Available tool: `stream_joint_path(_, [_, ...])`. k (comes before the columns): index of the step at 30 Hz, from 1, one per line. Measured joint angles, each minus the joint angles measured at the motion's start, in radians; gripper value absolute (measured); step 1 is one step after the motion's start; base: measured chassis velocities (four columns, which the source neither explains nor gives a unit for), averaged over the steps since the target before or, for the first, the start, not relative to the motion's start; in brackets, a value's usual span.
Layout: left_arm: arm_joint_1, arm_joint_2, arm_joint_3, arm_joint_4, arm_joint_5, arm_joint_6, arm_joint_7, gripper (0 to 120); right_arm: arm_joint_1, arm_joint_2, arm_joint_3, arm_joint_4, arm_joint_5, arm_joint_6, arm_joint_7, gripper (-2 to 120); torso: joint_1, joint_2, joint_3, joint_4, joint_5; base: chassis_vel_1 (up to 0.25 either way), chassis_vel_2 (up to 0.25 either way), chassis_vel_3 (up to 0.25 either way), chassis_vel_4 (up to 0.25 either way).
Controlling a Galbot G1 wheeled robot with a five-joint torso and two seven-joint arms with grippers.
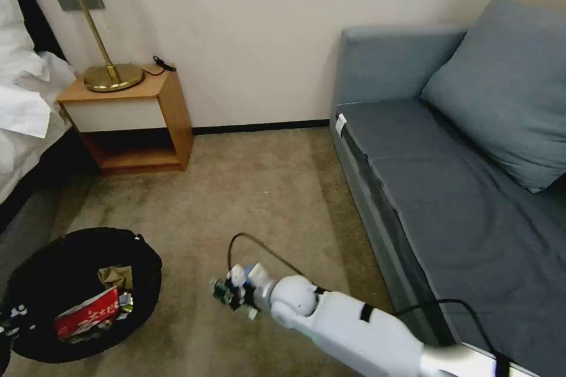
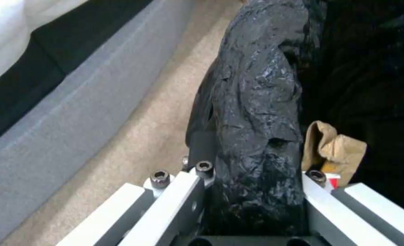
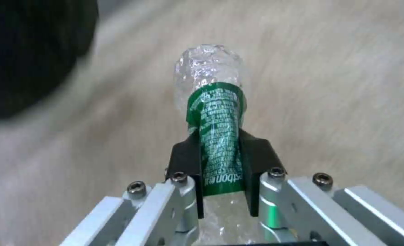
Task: Pick up the trash bin, then pick up the garbage on the floor and place it into the trash bin.
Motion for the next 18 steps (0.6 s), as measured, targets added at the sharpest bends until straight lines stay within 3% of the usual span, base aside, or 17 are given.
stream_joint_path(7, [0.004, 0.008, -0.001, 0.005, -0.008, 0.0, -0.002, 2, -0.017, -0.019, 0.102, 0.182, 0.116, 0.037, 0.051, 16, 0.0, 0.0, 0.0, 0.0, 0.0001, 0.0, 0.0, 0.0, 0.0])
stream_joint_path(10, [0.001, 0.006, 0.005, 0.005, -0.01, 0.002, -0.003, 2, 0.033, -0.012, 0.118, 0.29, 0.263, 0.109, 0.053, 16, 0.0, 0.0, 0.0, 0.0001, 0.0001, 0.0, 0.0, 0.0, 0.0])
stream_joint_path(18, [-0.001, -0.001, 0.018, 0.005, -0.009, 0.002, -0.005, 2, 0.121, 0.068, 0.019, 0.312, 0.345, 0.191, 0.044, 16, 0.0, 0.0, 0.0, 0.0003, -0.0002, 0.0, 0.0, 0.0, 0.0])
